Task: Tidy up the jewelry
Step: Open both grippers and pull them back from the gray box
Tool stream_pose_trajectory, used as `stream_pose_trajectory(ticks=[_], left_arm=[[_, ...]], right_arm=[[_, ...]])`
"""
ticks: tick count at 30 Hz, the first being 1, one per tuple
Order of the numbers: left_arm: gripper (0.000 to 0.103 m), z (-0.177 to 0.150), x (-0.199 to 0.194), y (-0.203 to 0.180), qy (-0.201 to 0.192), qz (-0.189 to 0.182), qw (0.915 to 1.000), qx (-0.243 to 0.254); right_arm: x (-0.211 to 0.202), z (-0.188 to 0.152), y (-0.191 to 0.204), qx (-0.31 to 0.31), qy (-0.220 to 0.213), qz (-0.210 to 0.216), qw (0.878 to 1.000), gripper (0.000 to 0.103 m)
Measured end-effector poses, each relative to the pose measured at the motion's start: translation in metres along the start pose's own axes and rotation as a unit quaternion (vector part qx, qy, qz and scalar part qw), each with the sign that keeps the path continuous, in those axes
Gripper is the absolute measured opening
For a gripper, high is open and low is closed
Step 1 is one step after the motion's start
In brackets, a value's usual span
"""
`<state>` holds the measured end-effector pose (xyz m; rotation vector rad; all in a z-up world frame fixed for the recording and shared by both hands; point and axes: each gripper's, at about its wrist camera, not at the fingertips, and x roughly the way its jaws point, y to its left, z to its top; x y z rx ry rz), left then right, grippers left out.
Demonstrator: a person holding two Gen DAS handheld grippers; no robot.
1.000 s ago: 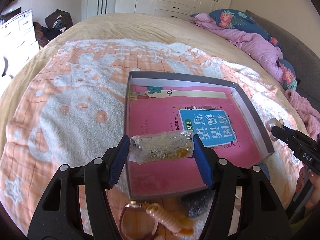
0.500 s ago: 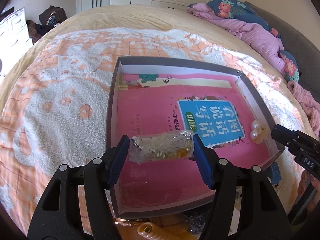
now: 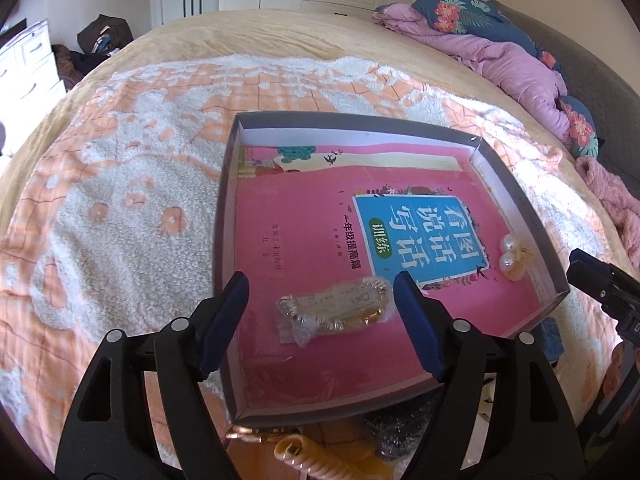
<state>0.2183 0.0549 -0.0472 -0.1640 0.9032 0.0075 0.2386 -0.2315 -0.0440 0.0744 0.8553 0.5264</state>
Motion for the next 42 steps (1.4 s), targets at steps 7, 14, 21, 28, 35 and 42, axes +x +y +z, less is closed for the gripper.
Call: stream_pose_trajectory(ticks=[7, 14, 21, 28, 35, 42], left_arm=[[0.090, 0.003, -0.038, 0.001, -0.036, 0.003, 0.9993, -0.006], [0.094, 0.001, -0.077, 0.001, -0.068, 0.002, 0.9975, -0.016], [0.094, -0.011, -0.105, 0.001, -0.083, -0.004, 0.9963, -0.022], [0.094, -0.021, -0.124, 0.000, -0.091, 0.000, 0.9957, -0.016], [0.094, -0.030, -0.140, 0.003, -0.099, 0.003, 0.9950, -0.017], [0.094, -0.040, -0.148, 0.009, -0.098, 0.010, 0.9950, -0.022]], right_arm=[[-0.022, 0.000, 0.002, 0.012, -0.022, 0.001, 1.000, 0.082], [-0.047, -0.001, 0.009, 0.011, -0.039, 0.004, 0.999, 0.086], [-0.073, -0.002, 0.023, -0.005, -0.058, 0.013, 0.998, 0.092], [-0.090, -0.006, 0.035, -0.011, -0.066, 0.020, 0.998, 0.092], [-0.101, -0.015, 0.044, -0.020, -0.064, 0.022, 0.997, 0.093], [-0.107, -0.024, 0.051, -0.027, -0.060, 0.022, 0.998, 0.093]])
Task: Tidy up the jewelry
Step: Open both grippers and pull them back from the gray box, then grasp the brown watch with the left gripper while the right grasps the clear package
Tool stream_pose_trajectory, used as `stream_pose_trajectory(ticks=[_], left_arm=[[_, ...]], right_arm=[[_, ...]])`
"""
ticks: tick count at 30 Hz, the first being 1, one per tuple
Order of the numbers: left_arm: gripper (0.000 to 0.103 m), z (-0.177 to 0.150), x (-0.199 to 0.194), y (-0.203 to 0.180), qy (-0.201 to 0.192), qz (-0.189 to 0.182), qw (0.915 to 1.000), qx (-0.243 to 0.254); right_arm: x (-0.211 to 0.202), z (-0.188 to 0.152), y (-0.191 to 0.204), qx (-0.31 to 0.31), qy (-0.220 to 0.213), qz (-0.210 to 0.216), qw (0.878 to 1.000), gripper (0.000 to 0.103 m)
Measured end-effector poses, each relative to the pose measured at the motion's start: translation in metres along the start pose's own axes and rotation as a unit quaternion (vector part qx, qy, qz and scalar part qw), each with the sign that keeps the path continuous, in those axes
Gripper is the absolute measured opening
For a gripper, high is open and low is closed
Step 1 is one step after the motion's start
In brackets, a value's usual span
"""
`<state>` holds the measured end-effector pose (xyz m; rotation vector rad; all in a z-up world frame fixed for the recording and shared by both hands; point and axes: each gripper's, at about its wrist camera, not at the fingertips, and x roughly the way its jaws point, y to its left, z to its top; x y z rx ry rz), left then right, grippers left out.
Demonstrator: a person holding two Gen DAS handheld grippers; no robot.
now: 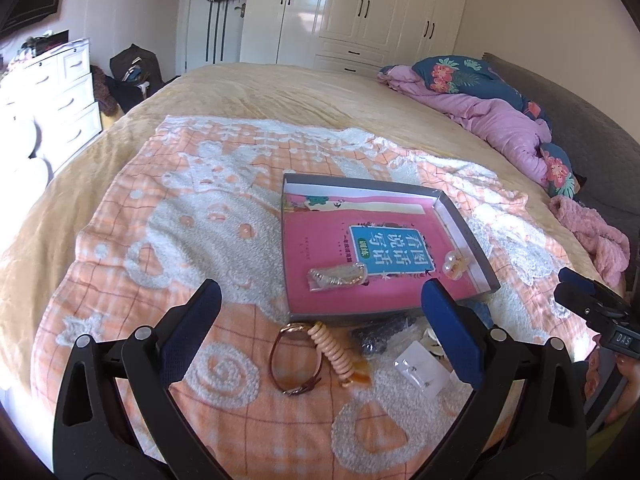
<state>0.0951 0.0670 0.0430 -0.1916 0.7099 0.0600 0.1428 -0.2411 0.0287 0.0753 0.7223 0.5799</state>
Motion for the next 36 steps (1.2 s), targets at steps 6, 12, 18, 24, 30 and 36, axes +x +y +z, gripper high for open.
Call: stream_pose_trajectory(ticks=[6, 12, 18, 24, 30, 36], left_arm=[[0.094, -0.010, -0.004, 0.005, 0.007, 0.008, 0.9999, 0.000], [0.094, -0.024, -0.001, 0.011, 0.023, 0.015, 0.9996, 0.000], [0.094, -0.039, 0.006, 0.016, 0.043, 0.020, 0.9989, 0.000], [0.094, -0.052, 0.014, 0.019, 0.062, 0.026, 0.9977, 0.007], [0.094, -0.066, 0.022, 0.025, 0.082, 0.036, 0.9959, 0.009], [0.094, -0.075, 0.031, 0.029, 0.098, 0.044, 0.9941, 0.009]], right_arm=[[-0.004, -0.008, 0.007, -0.007, 0.005, 0.001, 1.000, 0.093], [-0.004, -0.018, 0.013, -0.018, 0.016, 0.003, 1.000, 0.093], [-0.001, -0.030, 0.016, -0.024, 0.032, 0.003, 0.999, 0.093], [0.006, -0.042, 0.021, -0.035, 0.052, 0.004, 0.998, 0.093], [0.013, -0.051, 0.027, -0.051, 0.068, 0.007, 0.996, 0.093], [0.029, -0.062, 0.037, -0.088, 0.086, 0.003, 0.992, 0.093]])
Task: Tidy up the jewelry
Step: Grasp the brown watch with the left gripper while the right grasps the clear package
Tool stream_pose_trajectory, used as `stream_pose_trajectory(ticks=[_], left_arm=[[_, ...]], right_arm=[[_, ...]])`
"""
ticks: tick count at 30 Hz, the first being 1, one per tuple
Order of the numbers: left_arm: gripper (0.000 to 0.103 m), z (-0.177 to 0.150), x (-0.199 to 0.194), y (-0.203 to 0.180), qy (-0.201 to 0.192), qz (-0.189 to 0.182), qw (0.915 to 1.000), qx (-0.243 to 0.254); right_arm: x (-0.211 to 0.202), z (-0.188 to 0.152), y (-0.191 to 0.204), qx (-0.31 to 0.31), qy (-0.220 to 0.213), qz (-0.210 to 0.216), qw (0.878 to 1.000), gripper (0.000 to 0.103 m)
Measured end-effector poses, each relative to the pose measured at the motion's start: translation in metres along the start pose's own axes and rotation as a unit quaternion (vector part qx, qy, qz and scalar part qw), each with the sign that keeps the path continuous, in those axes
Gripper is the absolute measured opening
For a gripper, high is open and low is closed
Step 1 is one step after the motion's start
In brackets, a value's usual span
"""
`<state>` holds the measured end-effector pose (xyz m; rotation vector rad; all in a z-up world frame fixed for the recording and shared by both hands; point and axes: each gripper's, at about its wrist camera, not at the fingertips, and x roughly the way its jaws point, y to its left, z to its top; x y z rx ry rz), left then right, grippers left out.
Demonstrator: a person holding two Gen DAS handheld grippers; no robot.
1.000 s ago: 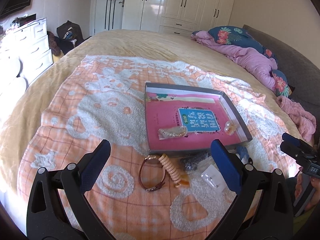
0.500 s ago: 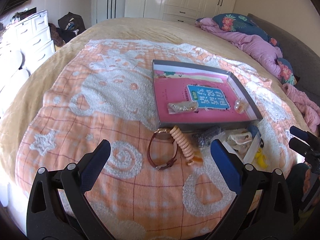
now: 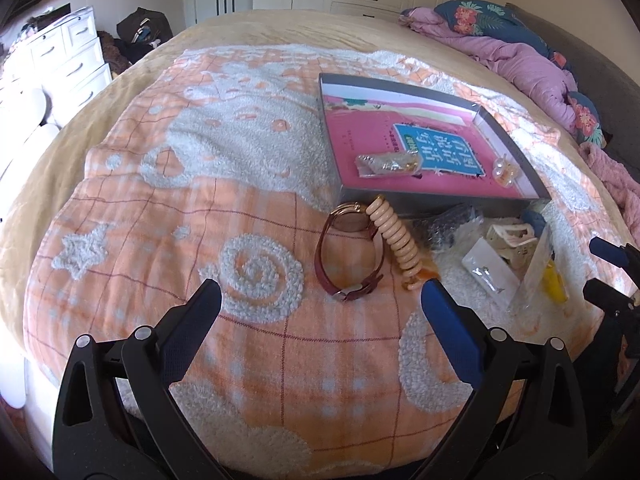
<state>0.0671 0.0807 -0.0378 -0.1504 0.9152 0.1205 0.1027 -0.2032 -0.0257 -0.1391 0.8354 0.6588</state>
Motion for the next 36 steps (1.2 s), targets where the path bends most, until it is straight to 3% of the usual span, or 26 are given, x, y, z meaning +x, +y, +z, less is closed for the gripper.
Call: stream_pose_trajectory(ticks=[18, 27, 29, 30, 31, 35, 36], left_arm=[[0.094, 0.002, 0.036, 0.007, 0.032, 0.013, 0.9994, -0.011], [0.093, 0.013, 0.054, 0.013, 0.033, 0.017, 0.9991, -0.018], [0.084, 0.017, 0.058, 0.011, 0.033, 0.020, 0.9992, -0.012], [0.075, 0.018, 0.059, 0.009, 0.033, 0.026, 0.9991, -0.006], [0.058, 0.019, 0.061, 0.007, 0.034, 0.028, 0.9991, 0.002], [0.032, 0.022, 0.066, 0.000, 0.033, 0.038, 0.9984, 0.027], [0.020, 0.023, 0.067, -0.001, 0.029, 0.040, 0.9983, 0.031]], right_arm=[[0.065, -0.009, 0.022, -0.129, 0.055, -0.033, 0.989, 0.099], [0.082, -0.005, 0.013, -0.120, 0.062, -0.020, 0.991, 0.098], [0.082, -0.004, 0.011, -0.114, 0.058, -0.014, 0.992, 0.094], [0.080, -0.005, 0.010, -0.112, 0.057, -0.012, 0.992, 0.092], [0.079, -0.005, 0.008, -0.109, 0.055, -0.013, 0.992, 0.092], [0.075, -0.004, 0.004, -0.097, 0.048, -0.006, 0.994, 0.090], [0.073, -0.004, 0.003, -0.093, 0.044, -0.006, 0.995, 0.089]])
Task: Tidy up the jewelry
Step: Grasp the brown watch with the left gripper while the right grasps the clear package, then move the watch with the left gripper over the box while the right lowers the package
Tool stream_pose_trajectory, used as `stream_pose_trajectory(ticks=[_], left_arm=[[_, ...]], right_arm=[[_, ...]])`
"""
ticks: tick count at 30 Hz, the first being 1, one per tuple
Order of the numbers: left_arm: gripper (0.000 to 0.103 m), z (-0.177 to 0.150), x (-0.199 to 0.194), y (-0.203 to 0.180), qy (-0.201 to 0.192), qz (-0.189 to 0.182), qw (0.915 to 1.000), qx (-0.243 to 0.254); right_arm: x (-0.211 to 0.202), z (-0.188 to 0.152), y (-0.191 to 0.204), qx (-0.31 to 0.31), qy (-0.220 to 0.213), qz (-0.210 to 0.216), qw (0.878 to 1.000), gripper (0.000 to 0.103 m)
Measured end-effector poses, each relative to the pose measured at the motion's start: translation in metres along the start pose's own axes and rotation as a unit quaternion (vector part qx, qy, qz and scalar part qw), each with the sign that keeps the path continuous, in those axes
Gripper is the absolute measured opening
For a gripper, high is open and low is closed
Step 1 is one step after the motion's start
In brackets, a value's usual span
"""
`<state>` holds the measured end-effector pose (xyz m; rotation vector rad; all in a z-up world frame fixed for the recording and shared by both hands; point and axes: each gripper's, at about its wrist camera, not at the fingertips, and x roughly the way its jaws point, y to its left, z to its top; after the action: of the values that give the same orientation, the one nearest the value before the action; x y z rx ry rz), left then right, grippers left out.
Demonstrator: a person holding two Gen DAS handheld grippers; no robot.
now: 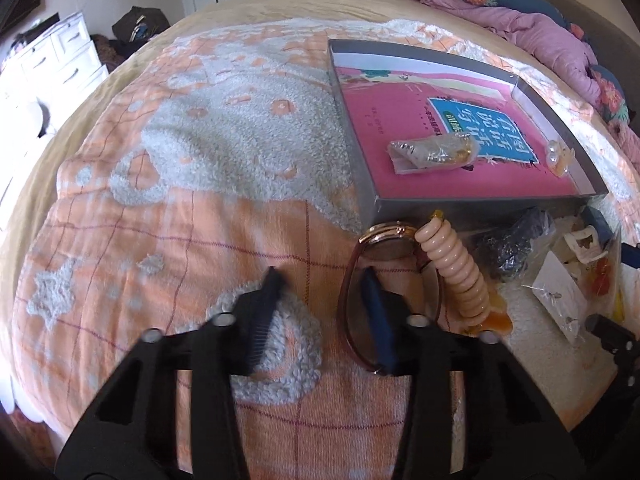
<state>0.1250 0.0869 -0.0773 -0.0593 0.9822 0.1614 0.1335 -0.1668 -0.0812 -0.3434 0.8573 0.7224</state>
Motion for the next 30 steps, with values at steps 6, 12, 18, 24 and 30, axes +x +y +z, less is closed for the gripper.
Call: stream_pose_trajectory(ticks=[6, 12, 18, 24, 30], left_arm=[[0.001, -0.003, -0.012, 0.007, -0.016, -0.030, 0.9994, -0.010], [0.001, -0.009, -0.036, 0.015, -0.035, -0.054, 0.9976, -0.025], [0.001, -0.002, -0.068, 0.021, -0.070, -0.062, 0.9951, -0.033], [0.001, 0.015, -0.085, 0.018, -0.098, -0.066, 0.9927, -0.027], [0.001, 0.034, -0.088, 0.005, -0.113, -0.072, 0.9910, -0.013]], right_arm=[[-0.014, -0.003, -0.010, 0.029, -0.017, 0.005, 0.999, 0.089], [-0.030, -0.006, -0.022, 0.068, -0.034, 0.017, 0.997, 0.089], [-0.048, -0.002, -0.024, 0.081, -0.058, 0.028, 0.995, 0.089], [-0.055, 0.010, -0.030, 0.083, -0.072, 0.023, 0.994, 0.089], [-0.060, 0.023, -0.043, 0.090, -0.089, 0.014, 0.992, 0.089]])
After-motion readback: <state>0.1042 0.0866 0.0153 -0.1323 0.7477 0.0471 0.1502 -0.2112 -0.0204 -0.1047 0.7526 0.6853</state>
